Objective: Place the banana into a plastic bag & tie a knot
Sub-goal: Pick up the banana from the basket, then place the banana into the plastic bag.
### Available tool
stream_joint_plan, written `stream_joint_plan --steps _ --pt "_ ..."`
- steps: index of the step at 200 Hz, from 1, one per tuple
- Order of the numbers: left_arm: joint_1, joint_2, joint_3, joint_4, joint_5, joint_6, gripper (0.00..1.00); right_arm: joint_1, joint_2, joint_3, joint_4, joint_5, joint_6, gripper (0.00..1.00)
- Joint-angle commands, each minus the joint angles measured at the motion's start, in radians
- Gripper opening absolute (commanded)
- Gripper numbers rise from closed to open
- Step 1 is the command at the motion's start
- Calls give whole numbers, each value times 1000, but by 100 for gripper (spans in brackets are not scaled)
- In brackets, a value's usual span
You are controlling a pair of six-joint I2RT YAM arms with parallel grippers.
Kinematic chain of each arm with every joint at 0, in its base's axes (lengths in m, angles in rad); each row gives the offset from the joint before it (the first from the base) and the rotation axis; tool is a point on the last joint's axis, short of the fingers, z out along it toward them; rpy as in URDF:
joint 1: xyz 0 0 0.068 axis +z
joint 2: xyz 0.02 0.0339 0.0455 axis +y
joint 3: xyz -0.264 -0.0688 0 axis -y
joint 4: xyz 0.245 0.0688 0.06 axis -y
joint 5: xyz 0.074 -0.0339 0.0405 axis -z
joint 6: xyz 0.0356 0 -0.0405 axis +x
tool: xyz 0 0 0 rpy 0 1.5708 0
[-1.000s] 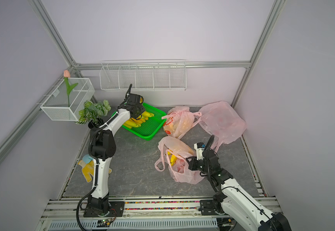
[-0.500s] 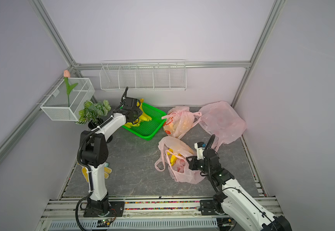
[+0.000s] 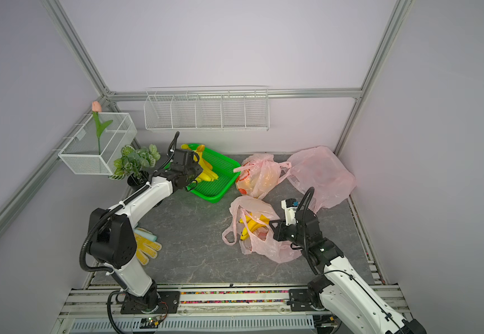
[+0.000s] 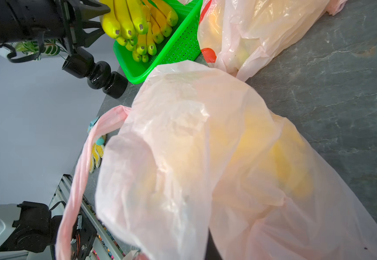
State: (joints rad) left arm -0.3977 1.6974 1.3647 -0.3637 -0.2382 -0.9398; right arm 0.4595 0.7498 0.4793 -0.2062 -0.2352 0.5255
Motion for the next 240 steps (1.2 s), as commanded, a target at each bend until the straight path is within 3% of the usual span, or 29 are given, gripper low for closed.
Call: stream_joint_plan --steps 1,59,109,142,188,240 --pt "-11 -108 -99 26 4 -31 16 -5 -12 27 -31 3 -22 7" --pt "-119 -483 -382 -102 2 102 12 -3 -1 48 -69 -13 -69 7" --pt "-340 -684 -466 -364 -12 167 7 -3 18 66 -76 2 -90 7" --pt "-520 -679 -455 -504 -16 144 5 -4 31 85 -59 -2 -84 7" --pt "-712 -552 -316 -687 -23 133 5 -1 49 104 -41 -36 -88 7" --pt "-765 -390 -186 -676 -18 190 4 24 43 104 -20 -71 -86 7"
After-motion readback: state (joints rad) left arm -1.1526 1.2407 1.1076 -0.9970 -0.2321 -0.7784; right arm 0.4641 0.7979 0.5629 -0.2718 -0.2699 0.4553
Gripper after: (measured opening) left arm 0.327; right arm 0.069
